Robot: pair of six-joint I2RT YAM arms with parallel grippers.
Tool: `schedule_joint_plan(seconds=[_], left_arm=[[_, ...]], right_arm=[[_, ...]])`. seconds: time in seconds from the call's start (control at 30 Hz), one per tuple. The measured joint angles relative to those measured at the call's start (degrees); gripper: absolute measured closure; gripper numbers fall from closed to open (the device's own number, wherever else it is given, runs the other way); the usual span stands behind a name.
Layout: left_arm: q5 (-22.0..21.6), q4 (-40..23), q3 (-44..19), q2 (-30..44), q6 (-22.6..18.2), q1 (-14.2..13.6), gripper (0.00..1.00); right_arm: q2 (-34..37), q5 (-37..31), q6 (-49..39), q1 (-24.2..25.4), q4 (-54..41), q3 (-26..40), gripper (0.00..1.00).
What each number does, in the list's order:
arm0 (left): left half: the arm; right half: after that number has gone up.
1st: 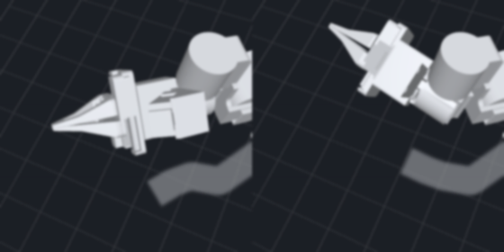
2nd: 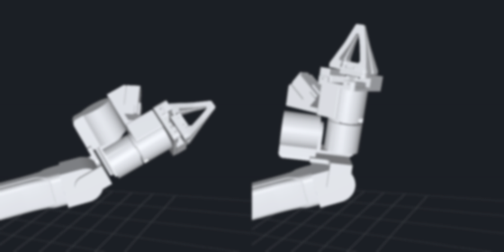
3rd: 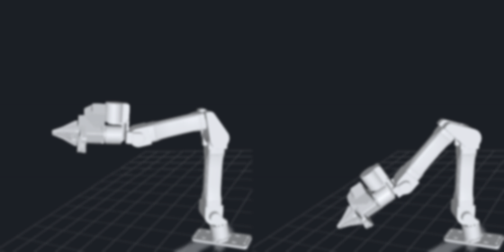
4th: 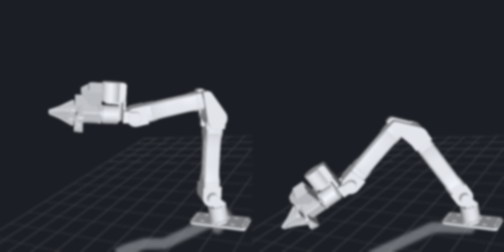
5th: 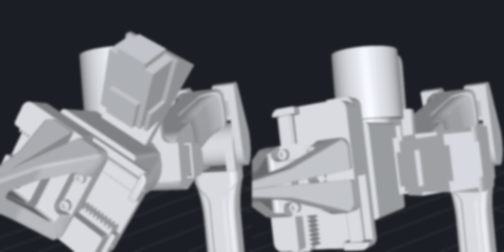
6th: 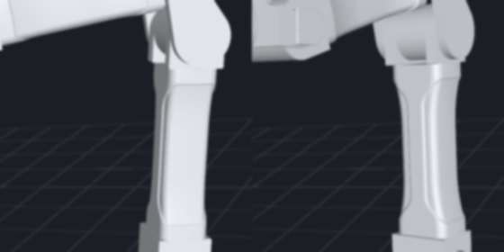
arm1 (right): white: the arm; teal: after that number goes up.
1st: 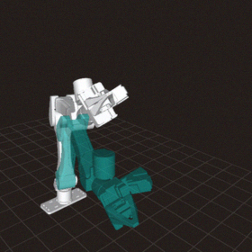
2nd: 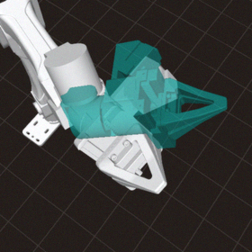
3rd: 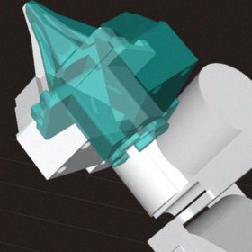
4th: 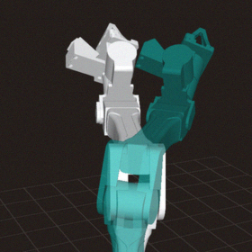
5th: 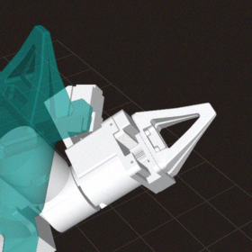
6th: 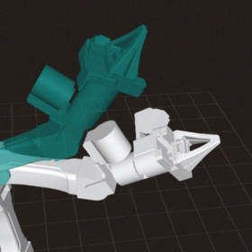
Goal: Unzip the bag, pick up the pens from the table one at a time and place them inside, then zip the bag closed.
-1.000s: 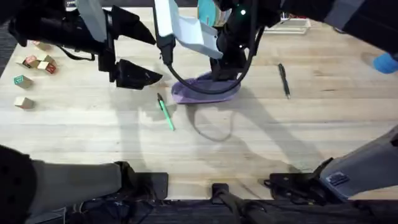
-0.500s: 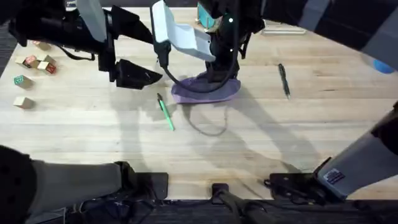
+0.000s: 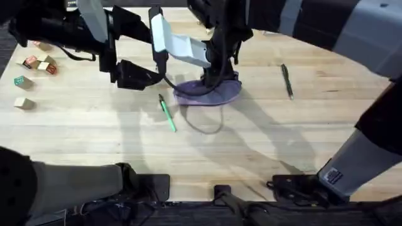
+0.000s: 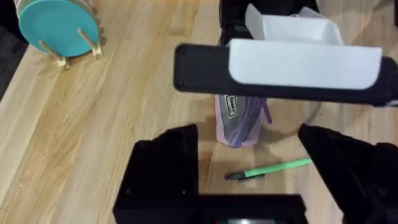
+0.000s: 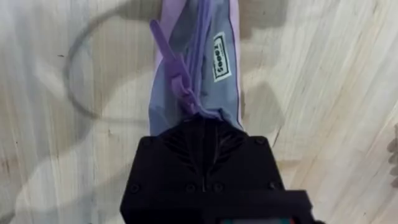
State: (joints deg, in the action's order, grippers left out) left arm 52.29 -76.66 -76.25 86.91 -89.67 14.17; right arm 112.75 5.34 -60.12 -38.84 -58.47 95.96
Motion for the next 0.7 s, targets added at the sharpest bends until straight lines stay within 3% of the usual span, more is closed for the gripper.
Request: schedule_joint_plan(seconds=[0.13,0.2,0.27,0.4,0.47,0.7], left_arm=[[0.0,0.0,0.0,0.0,0.0,0.0,0.006],[0.0,0.0,0.0,0.0,0.0,0.0,0.005],[-0.01,0.0,0.0,0.0,0.0,0.0,0.006],[0.0,0.0,0.0,0.0,0.0,0.0,0.006],[0.0,0.0,0.0,0.0,0.0,0.0,0.006],[0.0,0.0,0.0,0.0,0.0,0.0,0.006]], right_arm=[[-0.02,0.0,0.04,-0.14,-0.05,0.0,0.937],[-0.02,0.02,-0.02,-0.14,-0.05,0.0,0.843],[0.0,0.04,0.01,-0.14,-0.14,0.0,0.633],[0.13,0.01,-0.04,-0.18,-0.42,0.0,0.064],[0.27,0.02,-0.13,-0.2,-0.35,0.0,0.012],[0.37,0.0,-0.14,-0.25,-0.33,0.0,0.006]])
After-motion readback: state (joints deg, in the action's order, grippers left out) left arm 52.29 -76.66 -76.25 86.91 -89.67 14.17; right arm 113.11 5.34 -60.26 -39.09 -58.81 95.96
